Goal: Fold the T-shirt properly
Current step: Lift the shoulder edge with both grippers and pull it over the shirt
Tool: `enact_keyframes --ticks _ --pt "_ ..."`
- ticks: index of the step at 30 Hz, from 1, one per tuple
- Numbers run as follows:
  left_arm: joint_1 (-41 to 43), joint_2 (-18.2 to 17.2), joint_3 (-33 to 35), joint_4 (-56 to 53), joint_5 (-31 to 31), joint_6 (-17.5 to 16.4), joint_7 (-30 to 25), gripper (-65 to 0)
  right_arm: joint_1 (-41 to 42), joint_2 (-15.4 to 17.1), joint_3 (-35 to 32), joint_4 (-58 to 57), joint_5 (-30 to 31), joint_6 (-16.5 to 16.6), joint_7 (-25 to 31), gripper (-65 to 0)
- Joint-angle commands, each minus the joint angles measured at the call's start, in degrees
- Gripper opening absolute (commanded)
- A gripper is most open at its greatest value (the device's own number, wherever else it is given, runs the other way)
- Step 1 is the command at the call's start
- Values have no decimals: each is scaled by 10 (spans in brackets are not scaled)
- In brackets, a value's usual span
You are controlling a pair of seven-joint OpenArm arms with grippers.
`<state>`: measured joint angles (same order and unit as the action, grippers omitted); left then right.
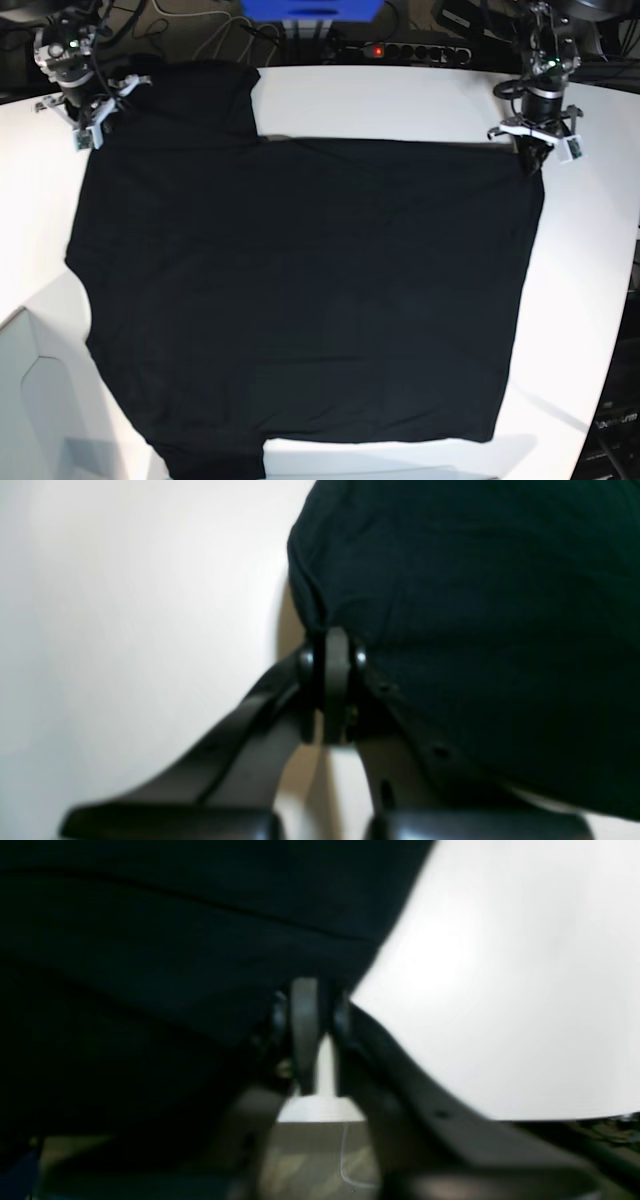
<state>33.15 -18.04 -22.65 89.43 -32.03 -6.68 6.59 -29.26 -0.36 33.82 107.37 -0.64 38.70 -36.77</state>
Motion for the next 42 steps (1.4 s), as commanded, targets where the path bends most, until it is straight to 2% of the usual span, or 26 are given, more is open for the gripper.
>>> enact_keyframes --ticks 1,4,7,18,25,32,34,36,42 --pt "2 -7 -2 6 0 0 -16 -649 -2 0 4 11 6 13 8 -486" --pt "2 -7 -2 6 0 0 -16 -649 -7 -5 4 11 6 13 8 -360" --pt "1 -7 -2 6 0 0 -16 -649 -8 -11 5 11 6 13 9 -303" --pt "-1 -7 -3 6 0 0 -16 -649 -4 -11 2 4 6 13 2 -296" --pt "0 -7 -1 7 0 0 -16 -649 19 -10 2 -3 6 13 -68 -297" --pt "1 -7 -3 9 0 0 -16 -649 20 -10 0 -27 6 13 -77 -300" --pt "1 -7 -3 9 0 0 -16 -649 20 -10 1 -34 6 13 -79 -319" --pt "1 -7 -3 9 0 0 -16 -649 28 -10 4 -40 4 13 -80 -371" --pt "1 -7 -2 11 0 0 -16 -649 34 -10 4 -55 3 13 -80 -622"
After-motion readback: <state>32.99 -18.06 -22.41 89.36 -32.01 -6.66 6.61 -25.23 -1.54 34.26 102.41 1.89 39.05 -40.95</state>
